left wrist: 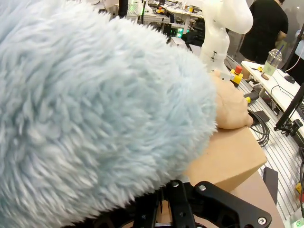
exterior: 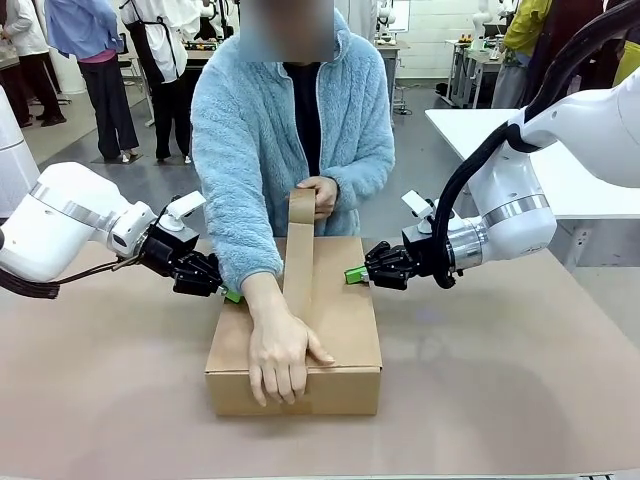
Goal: Wrap the clocks to prevent damage.
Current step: After the human seals the box with tape, release both hands from the side flaps of the Package Box.
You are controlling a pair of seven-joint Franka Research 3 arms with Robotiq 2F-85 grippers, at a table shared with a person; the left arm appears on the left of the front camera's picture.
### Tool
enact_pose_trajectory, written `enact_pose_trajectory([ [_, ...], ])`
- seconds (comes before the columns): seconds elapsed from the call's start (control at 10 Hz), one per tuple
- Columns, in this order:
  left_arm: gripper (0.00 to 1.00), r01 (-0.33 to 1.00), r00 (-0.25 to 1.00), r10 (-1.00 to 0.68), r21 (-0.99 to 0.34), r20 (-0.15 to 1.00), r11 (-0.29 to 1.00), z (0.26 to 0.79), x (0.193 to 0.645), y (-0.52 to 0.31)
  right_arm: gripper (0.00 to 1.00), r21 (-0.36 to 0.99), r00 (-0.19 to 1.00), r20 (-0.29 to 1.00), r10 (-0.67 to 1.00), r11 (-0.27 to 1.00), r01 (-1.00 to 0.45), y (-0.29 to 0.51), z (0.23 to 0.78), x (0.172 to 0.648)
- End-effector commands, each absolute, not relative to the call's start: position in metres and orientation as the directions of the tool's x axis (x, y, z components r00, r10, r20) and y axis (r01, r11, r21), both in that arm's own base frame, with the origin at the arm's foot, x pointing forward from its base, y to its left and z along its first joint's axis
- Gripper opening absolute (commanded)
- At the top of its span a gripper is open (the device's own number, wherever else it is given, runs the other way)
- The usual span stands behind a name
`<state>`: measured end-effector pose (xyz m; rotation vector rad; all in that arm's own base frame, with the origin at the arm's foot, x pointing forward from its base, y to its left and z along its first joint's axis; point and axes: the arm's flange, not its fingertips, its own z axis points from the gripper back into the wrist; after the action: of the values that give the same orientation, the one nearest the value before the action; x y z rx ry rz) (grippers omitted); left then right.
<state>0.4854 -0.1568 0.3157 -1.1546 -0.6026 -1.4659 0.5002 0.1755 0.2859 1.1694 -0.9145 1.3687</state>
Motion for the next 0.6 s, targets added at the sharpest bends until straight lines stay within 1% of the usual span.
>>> enact_pose_trajectory([
  [0.0, 0.0, 0.945, 0.101, -0.444, -0.225, 0.89, -0.236, 0.3127, 0.4864, -0.1582, 0.01, 0.088, 0.056, 0.97, 0.237, -0.127, -0.988, 0.1769, 0.2829, 0.4983],
  [0.5, 0.0, 0.945, 0.101, -0.444, -0.225, 0.89, -0.236, 0.3127, 0.4864, -0.1582, 0.01, 0.088, 0.056, 0.97, 0.237, -0.127, -0.988, 0.1769, 0.2829, 0.4983],
])
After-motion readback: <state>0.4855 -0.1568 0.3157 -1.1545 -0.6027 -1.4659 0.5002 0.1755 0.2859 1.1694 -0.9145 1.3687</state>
